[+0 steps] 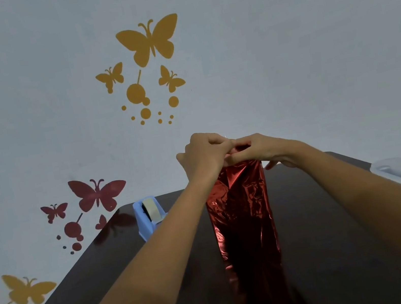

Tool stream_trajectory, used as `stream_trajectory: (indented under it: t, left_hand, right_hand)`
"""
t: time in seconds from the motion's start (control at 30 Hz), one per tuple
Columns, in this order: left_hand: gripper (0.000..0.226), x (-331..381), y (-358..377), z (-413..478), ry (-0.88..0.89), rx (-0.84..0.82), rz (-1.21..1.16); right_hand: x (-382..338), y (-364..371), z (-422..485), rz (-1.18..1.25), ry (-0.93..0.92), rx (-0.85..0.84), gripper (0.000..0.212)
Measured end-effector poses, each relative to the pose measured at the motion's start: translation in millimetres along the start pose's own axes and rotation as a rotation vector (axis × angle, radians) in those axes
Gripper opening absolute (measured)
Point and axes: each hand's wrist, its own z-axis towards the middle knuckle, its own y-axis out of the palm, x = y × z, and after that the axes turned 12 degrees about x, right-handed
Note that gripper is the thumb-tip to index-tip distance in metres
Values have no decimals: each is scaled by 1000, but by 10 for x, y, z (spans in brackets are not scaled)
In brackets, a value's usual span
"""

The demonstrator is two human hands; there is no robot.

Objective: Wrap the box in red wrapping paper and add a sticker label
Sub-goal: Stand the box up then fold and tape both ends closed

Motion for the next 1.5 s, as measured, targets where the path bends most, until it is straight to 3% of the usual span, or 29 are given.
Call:
stream_trajectory:
  t: [0.33,0.53,0.8,0.93,1.17,1.3,1.5]
  left_hand:
    - [17,-89,48,-81,109,129,116]
    - [17,-114,19,-15,-234,115,-147]
    - [18,-60,-24,52,-243,25,-270]
    - [18,-56,42,14,-156,46,-119]
    - [12,-139,61,-24,65,116,103]
    - [11,-177,88,5,111,133,178]
    - [13,-225,83,69,43,112,279]
  right_hand:
    - [6,5,11,-15,-7,4,59]
    - [-2,1,5,-48,-3,3,72]
    - [-7,-5,-3,-58,8,8,73]
    - [-9,-3,-5,-54,-3,4,69]
    - [-11,-17,-10,-44,-13,-12,42]
    - [-16,-12,-8,-49,-20,-10,50]
    - [-32,-7,-6,-60,-23,-19,55]
